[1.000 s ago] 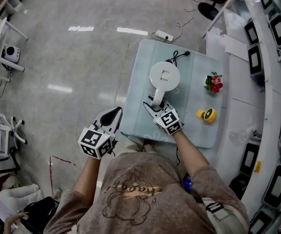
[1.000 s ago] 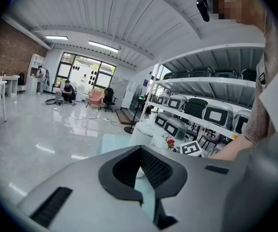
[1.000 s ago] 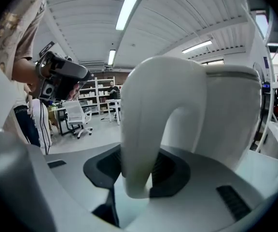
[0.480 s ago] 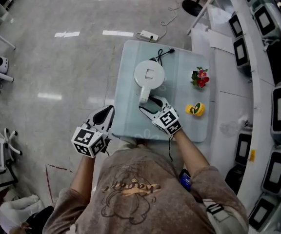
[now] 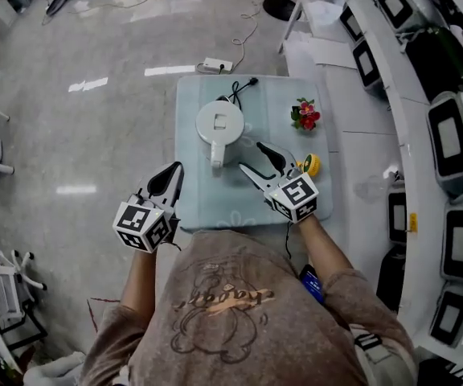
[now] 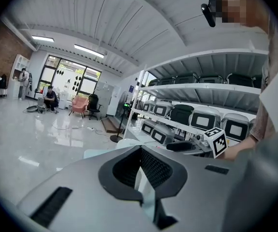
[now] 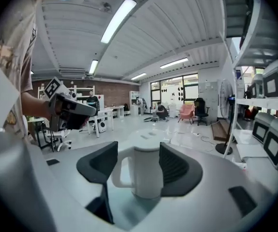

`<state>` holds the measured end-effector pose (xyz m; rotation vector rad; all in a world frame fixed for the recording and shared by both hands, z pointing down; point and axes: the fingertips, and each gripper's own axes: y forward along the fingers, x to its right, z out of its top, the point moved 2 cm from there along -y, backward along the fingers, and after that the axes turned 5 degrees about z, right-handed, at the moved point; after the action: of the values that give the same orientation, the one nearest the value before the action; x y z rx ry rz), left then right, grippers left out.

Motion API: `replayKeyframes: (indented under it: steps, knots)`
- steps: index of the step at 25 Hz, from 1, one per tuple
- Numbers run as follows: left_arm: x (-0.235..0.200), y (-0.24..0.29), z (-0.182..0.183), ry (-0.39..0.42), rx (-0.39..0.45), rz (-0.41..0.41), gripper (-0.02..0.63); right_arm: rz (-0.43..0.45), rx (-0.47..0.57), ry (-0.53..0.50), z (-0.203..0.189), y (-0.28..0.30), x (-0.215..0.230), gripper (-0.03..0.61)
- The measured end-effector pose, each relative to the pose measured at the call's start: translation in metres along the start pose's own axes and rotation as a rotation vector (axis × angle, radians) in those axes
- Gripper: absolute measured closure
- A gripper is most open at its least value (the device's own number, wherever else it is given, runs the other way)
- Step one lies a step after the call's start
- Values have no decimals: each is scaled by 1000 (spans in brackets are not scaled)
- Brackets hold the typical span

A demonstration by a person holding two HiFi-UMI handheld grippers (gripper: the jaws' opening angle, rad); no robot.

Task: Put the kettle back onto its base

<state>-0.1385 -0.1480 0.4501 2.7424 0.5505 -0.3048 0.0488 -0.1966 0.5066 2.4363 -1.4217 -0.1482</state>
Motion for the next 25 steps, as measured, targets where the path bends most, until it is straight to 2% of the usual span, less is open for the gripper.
replayKeyframes:
  steps: [8, 9, 11, 12, 19, 25]
  knots:
    - [11, 5, 26, 41, 68, -25, 594, -133, 101, 65, 41, -50, 11, 321]
    - [12, 6, 29, 50, 79, -24, 594, -144, 113, 59, 44, -55, 10, 338]
    - [13, 8, 32, 72, 97, -24, 594, -165, 135, 30, 46, -61, 6, 452]
    - [14, 9, 32, 83, 103, -24, 594, -178, 142, 18, 47, -62, 4, 471]
    - [9, 10, 20, 93, 103, -1, 594, -295, 184, 21, 40, -74, 1, 571]
    - [2, 5, 3, 83, 94, 31, 594, -328, 178, 61, 20, -75, -1, 578]
